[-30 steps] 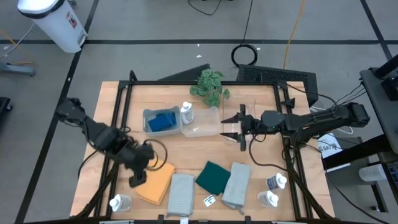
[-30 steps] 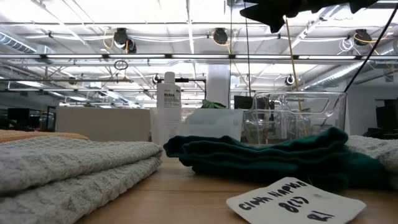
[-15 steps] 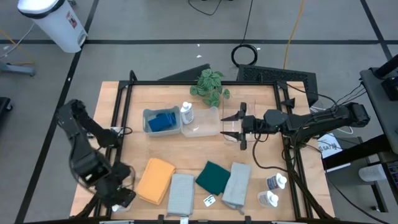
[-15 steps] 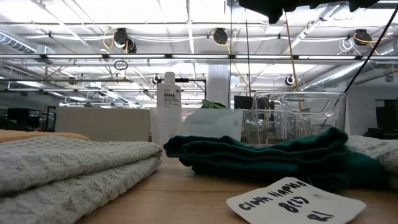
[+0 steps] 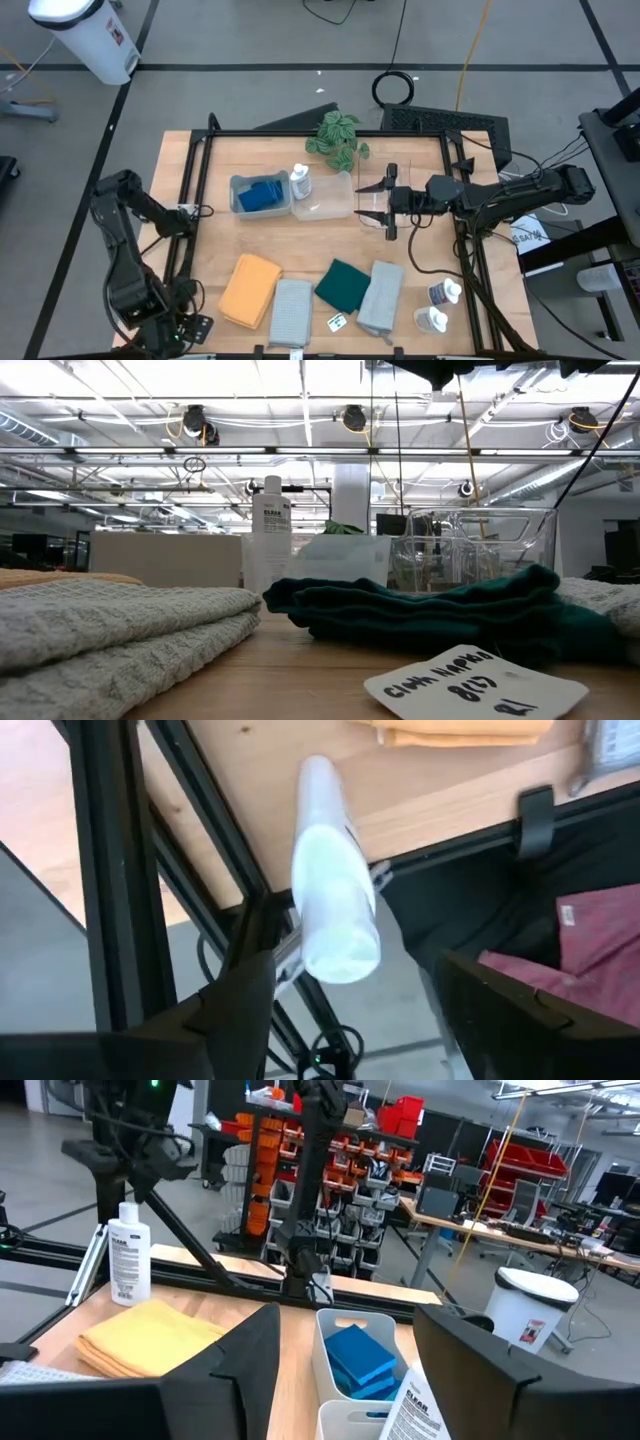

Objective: Pick & Place Kitchen Items
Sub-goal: Put the white plastic restorer bottle into the white bin

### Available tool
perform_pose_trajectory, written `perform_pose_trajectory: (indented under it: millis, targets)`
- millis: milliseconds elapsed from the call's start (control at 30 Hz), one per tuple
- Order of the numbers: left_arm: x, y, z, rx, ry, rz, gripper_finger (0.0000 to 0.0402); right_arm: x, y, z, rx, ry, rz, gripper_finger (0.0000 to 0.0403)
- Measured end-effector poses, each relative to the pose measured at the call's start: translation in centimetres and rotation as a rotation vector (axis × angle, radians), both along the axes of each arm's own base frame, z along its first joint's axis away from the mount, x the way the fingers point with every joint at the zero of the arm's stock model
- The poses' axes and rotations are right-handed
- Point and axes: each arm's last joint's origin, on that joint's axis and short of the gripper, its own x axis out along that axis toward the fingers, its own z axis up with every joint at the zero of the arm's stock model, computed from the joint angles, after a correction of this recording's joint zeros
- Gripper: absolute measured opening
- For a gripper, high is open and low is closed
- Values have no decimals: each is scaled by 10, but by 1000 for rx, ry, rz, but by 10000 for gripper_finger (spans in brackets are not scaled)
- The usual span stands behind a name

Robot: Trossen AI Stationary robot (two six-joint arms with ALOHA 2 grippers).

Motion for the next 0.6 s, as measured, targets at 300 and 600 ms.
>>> perform_pose_trajectory:
  millis: [300, 600]
  targets:
    - [4, -8, -14, 46, 75, 17, 241, 0, 0, 0, 27, -3, 2, 203]
    - [4, -7, -15, 71, 67, 19, 142, 0, 0, 0, 27, 3, 2, 203]
